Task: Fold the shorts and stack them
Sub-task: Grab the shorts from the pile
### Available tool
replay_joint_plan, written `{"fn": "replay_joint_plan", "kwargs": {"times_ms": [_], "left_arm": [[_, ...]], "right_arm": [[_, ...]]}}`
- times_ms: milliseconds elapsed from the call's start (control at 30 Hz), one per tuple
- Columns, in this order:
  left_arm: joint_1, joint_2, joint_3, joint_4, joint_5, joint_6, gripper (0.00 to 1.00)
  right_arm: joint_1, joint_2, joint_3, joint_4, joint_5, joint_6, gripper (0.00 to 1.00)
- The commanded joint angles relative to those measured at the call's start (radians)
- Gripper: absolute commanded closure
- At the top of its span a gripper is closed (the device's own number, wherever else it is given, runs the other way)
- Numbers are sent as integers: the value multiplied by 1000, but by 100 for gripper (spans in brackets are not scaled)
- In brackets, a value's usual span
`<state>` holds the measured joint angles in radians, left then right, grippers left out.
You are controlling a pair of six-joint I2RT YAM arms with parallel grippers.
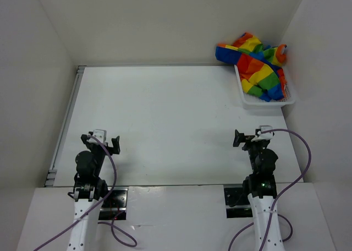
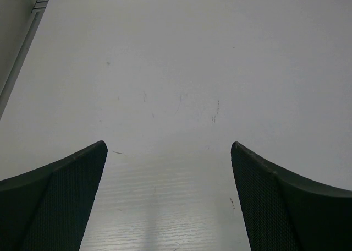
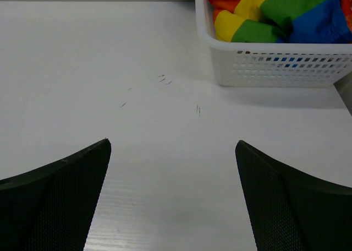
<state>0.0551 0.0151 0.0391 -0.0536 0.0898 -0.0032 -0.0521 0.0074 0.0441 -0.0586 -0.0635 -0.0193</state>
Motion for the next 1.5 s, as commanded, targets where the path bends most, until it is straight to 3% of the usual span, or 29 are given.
{"fn": "replay_joint_plan", "kwargs": {"times_ms": [0, 133, 167, 200, 267, 300, 333, 367, 400, 433, 467, 500, 533, 633, 667, 700, 733, 767, 800, 833, 867, 933, 967, 1000, 1033, 1067, 1100, 1167, 1467], "left_arm": [[-5, -40, -25, 21, -5, 3, 0], [-5, -40, -25, 21, 22, 3, 0], [-5, -40, -25, 21, 22, 3, 0], [-5, -40, -25, 21, 22, 3, 0], [-5, -40, -25, 12, 68, 3, 0], [-5, -40, 7, 2, 171, 3, 0], [-5, -40, 7, 1, 289, 3, 0], [-5, -40, 22, -20, 389, 3, 0], [-5, -40, 22, 3, 453, 3, 0], [-5, -40, 36, -14, 528, 3, 0], [-5, -40, 51, -158, 756, 3, 0], [-5, -40, 51, -280, 769, 3, 0], [-5, -40, 10, -164, 769, 3, 0], [-15, 2, -31, 253, 757, 3, 0], [-15, 123, 13, 334, 772, 3, 0], [-27, 210, 57, 410, 781, 3, 0], [-38, 318, 123, 411, 772, 3, 0], [-52, 597, 216, 394, 705, 3, 0], [-98, 744, 475, 320, 639, 3, 0], [-127, 1022, 631, 261, 569, 3, 0], [-145, 1130, 768, 233, 495, 3, 0], [-155, 1291, 1016, 247, 386, 3, 0], [-165, 1432, 1109, 171, 372, 3, 0], [-166, 1503, 1207, -23, 352, 3, 0], [-176, 1637, 1304, -104, 343, 3, 0], [-176, 1696, 1470, -170, 343, 3, 0], [-176, 1747, 1534, -266, 353, 3, 0], [-163, 1853, 1629, -307, 390, 3, 0], [-230, 1904, 1562, -252, 436, 3, 0]], "right_arm": [[8, -18, -39, 52, 7, 7, 2], [8, -18, -39, 52, -19, -7, 2], [8, -18, -39, 83, -76, -112, 2], [8, -18, -39, 117, -257, -258, 2], [8, -18, -9, 198, -355, -329, 2], [8, -18, 6, 181, -513, -645, 0], [8, -18, 38, -110, -653, -1093, 0], [8, -18, 39, -259, -654, -1600, 0], [17, -18, 11, -238, -622, -1774, 2], [17, -18, -13, -45, -637, -1733, 1], [17, -18, -33, 54, -638, -1733, 1], [17, -18, -32, 156, -648, -1515, 1], [29, -18, -9, 310, -671, -1369, 1], [38, 144, 164, 289, -629, -1280, 0], [38, 239, 316, 269, -589, -1241, 0], [38, 487, 420, 232, -541, -1157, 1], [38, 628, 533, 185, -419, -1083, 1], [47, 767, 773, 108, -336, -974, 1], [47, 1039, 883, 85, -235, -853, 1], [47, 1157, 978, 74, -32, -639, 1], [25, 1251, 1136, 37, 17, -569, 1], [-81, 1508, 1293, -100, -34, -463, 1], [-110, 1595, 1461, -169, -82, -424, 1], [-133, 1679, 1547, -290, -82, -389, 1], [-167, 1842, 1708, -334, -82, -327, 1], [-181, 1908, 1770, -363, -41, -302, 1], [-192, 1960, 1810, -363, -26, -280, 1], [-201, 2052, 1844, -319, 58, -263, 1], [-233, 2223, 1858, -253, 229, -276, 1]]}}
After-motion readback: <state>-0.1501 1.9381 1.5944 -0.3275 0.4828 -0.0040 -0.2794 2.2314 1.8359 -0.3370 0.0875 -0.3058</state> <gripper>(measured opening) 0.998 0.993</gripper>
